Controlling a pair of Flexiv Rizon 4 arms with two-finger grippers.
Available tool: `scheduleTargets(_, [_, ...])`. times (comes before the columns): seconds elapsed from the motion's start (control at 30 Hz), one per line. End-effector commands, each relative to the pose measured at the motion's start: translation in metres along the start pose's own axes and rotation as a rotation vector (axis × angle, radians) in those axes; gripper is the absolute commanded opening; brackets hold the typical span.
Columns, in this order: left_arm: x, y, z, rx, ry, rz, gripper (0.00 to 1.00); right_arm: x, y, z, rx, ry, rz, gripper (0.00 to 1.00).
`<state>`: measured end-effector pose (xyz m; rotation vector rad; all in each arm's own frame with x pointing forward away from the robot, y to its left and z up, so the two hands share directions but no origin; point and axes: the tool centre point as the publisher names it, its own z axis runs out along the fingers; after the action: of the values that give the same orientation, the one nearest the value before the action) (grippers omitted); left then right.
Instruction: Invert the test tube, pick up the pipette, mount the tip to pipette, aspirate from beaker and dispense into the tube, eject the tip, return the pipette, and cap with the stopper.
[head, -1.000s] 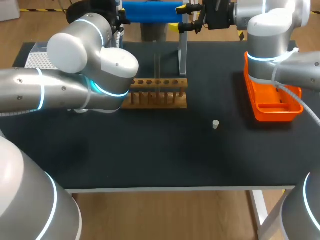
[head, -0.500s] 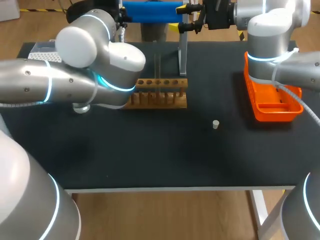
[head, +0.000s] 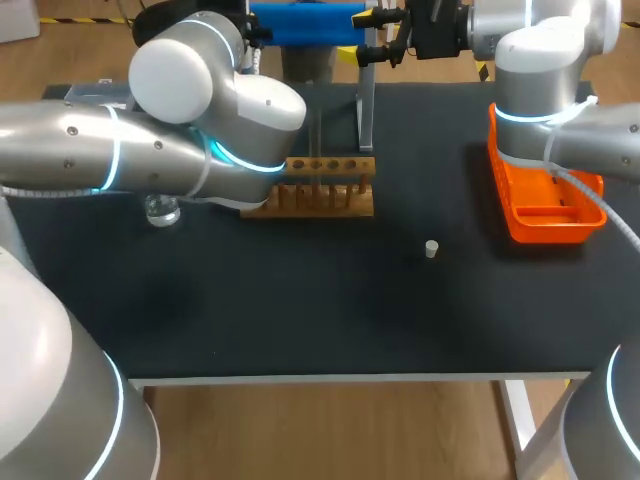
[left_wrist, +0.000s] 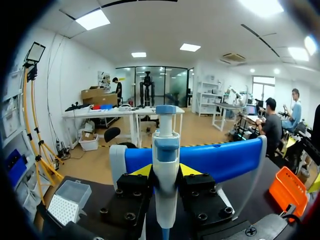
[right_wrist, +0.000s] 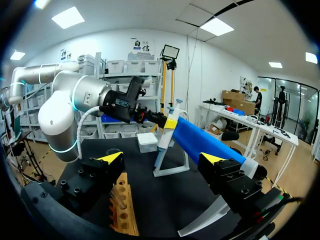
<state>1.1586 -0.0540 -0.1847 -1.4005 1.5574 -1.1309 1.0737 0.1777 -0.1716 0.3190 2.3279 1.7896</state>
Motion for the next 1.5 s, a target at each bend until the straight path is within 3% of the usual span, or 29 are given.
scheduleTargets(0.03, [0.002, -0.001, 0.005, -0.011, -0.010, 0.001, 0.00, 0.000, 0.000, 0.000, 0.000, 0.001, 0.000, 1.00])
scheduleTargets(1.43, [-0.003, 0.017, 0.020, -0.094, -0.045, -0.041, 0.00, 0.000, 0.000, 0.000, 0.000, 0.001, 0.000, 1.00])
scheduleTargets(1.47, [-0.003, 0.018, 0.019, -0.093, -0.047, -0.042, 0.32, 0.000, 0.000, 0.000, 0.000, 0.001, 0.000, 1.00])
scheduleTargets(1.5, [-0.003, 0.018, 0.019, -0.092, -0.052, -0.049, 0.94, 0.000, 0.000, 0.000, 0.000, 0.001, 0.000, 1.00])
